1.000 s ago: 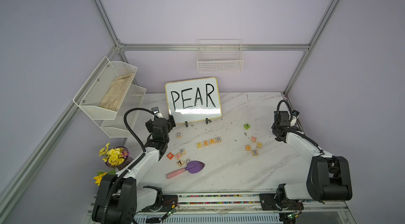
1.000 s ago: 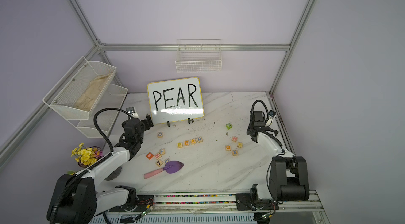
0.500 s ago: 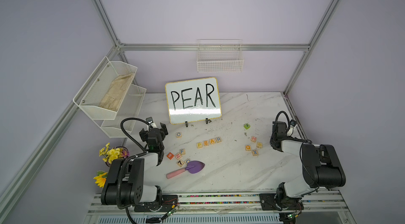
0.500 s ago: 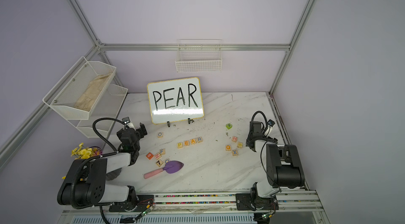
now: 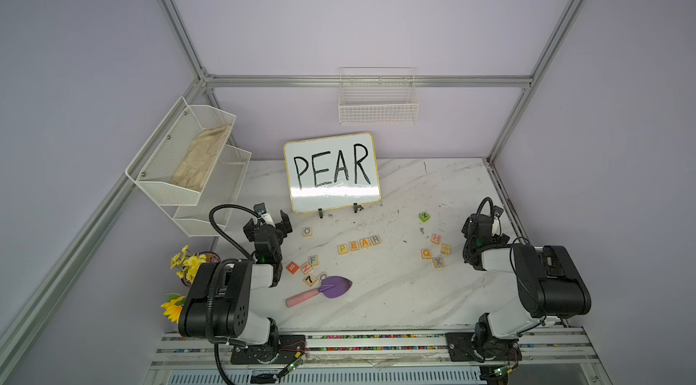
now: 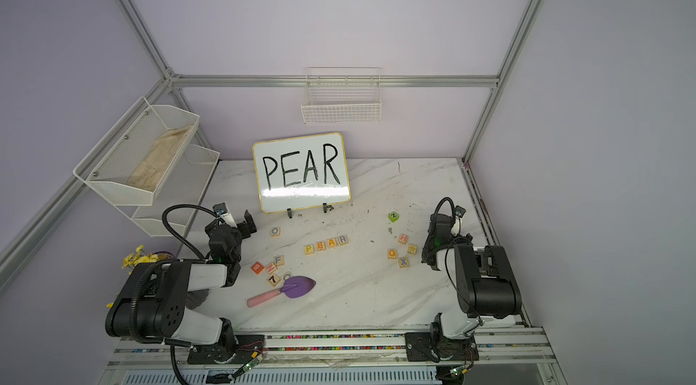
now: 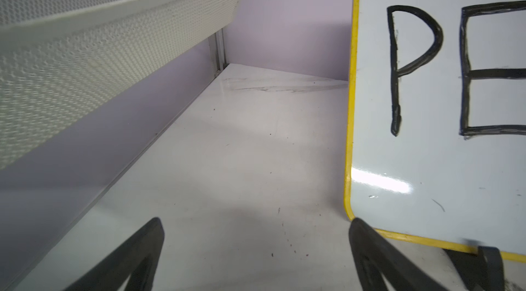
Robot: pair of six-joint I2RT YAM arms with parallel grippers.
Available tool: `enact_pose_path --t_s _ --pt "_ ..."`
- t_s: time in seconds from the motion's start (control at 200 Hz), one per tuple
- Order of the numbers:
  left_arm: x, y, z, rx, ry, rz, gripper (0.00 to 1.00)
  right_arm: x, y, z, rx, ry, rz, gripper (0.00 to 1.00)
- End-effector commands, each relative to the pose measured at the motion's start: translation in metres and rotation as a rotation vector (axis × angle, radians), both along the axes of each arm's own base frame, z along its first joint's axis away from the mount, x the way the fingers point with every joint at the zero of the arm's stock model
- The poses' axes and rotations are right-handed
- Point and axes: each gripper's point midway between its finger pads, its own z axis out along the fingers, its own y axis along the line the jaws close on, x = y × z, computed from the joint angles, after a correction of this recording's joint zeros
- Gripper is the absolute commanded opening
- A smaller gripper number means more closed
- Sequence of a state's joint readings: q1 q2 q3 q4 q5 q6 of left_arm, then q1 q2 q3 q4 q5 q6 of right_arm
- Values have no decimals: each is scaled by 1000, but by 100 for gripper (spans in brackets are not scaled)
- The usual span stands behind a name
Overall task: Spell the uppercase word “pear” with letter blocks
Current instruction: Reset both arms
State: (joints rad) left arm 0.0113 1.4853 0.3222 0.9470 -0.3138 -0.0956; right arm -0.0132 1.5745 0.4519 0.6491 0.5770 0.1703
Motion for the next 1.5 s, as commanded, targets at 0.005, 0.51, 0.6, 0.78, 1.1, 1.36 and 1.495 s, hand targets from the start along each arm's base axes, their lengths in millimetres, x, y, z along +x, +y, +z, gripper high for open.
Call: enact_pose_path --t_s 0.005,0.51,0.6,0.78,1.1,1.36,1.495 --pt "-1 -20 -2 70 -35 -113 100 12 8 14 -23 -49 86 97" --pt "11 -11 -6 71 11 -24 100 14 55 22 -37 -121 383 98" --pt "14 -8 -9 65 34 -6 100 18 56 20 -38 -102 390 97" --pt "14 -8 -8 63 31 -7 100 26 67 15 -29 -60 464 98" --pt "14 -8 -7 63 29 -7 100 38 97 5 62 -129 566 97" --pt "14 -8 -8 63 32 -8 100 43 114 -17 15 -83 624 97" --pt "14 -8 -8 63 32 -7 100 53 119 -28 47 -7 643 97"
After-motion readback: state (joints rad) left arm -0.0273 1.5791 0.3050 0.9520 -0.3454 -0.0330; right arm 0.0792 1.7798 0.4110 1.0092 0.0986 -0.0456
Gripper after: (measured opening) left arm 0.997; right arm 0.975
